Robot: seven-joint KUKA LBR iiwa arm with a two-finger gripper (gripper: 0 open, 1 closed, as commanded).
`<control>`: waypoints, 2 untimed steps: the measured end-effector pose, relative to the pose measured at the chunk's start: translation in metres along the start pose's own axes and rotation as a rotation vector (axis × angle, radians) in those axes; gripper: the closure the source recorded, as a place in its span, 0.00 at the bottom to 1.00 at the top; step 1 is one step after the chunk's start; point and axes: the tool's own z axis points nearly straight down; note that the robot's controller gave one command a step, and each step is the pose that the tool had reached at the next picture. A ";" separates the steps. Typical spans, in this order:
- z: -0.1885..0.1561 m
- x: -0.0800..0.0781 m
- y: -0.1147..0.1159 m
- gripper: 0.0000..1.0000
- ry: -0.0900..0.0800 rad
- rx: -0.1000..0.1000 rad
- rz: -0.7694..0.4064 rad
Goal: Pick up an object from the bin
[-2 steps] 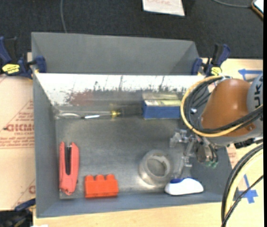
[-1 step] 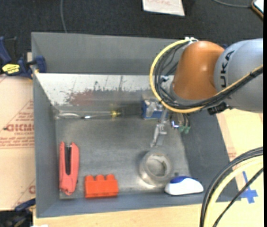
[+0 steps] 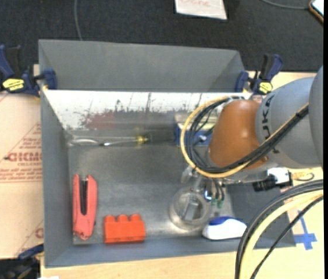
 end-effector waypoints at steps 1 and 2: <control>-0.012 -0.008 0.048 0.00 -0.043 -0.011 -0.075; 0.012 -0.040 0.021 0.00 -0.017 -0.004 0.007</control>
Offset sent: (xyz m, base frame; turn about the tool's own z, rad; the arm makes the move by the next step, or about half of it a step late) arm 0.0479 0.0014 -0.0183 0.0285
